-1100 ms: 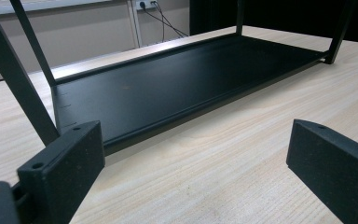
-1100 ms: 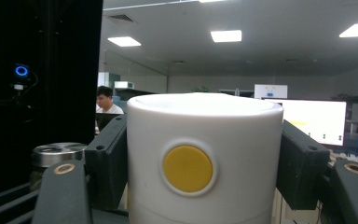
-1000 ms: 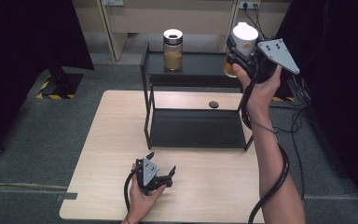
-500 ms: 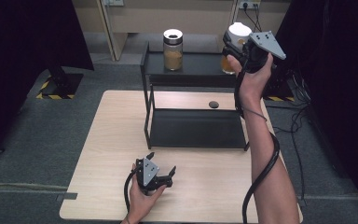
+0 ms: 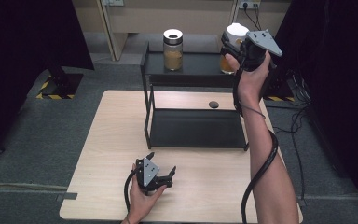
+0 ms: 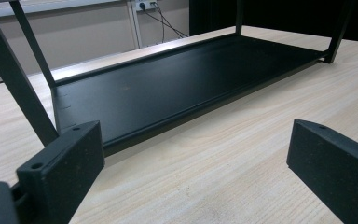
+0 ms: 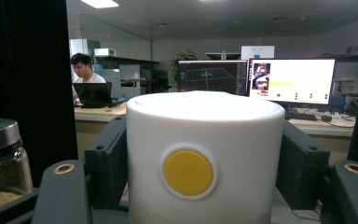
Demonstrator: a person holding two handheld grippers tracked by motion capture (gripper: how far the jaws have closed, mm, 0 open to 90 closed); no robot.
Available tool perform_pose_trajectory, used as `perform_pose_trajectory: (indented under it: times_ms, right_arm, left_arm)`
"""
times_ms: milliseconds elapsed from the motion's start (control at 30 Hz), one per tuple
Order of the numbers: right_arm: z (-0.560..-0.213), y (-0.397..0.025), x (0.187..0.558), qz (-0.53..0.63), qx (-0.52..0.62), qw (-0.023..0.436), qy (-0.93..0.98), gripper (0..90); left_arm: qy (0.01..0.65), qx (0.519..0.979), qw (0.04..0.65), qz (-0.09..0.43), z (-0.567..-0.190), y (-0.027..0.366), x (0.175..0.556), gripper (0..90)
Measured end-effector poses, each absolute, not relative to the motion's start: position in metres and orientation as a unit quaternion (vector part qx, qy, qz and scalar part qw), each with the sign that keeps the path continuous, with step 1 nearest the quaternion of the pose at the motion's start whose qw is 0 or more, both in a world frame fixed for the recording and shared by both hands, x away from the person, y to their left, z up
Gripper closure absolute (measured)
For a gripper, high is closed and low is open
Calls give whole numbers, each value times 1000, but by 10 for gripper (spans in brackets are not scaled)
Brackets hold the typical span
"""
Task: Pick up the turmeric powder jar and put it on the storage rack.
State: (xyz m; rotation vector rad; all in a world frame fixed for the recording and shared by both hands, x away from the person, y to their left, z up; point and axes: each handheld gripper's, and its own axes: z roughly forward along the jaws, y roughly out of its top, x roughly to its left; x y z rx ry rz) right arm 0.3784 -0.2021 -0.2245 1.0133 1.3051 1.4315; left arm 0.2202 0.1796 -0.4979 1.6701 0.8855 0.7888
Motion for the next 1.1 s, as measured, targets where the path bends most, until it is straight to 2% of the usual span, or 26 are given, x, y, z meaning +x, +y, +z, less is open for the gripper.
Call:
perform_pose_trajectory:
  times_ms: [700, 800, 967, 1100]
  right_arm:
    - [-230, -201, 382, 580, 408, 460, 535, 293]
    - [-230, -202, 382, 580, 409, 455, 537, 230]
    - [-231, -202, 380, 581, 410, 457, 535, 25]
    - [-231, -206, 379, 585, 402, 451, 542, 3]
  left_arm:
    - [370, 697, 519, 329, -498, 179, 220, 32]
    - [369, 696, 520, 330, -498, 179, 220, 32]
    - [368, 697, 519, 330, -498, 179, 220, 32]
    - [368, 698, 518, 330, -498, 179, 220, 32]
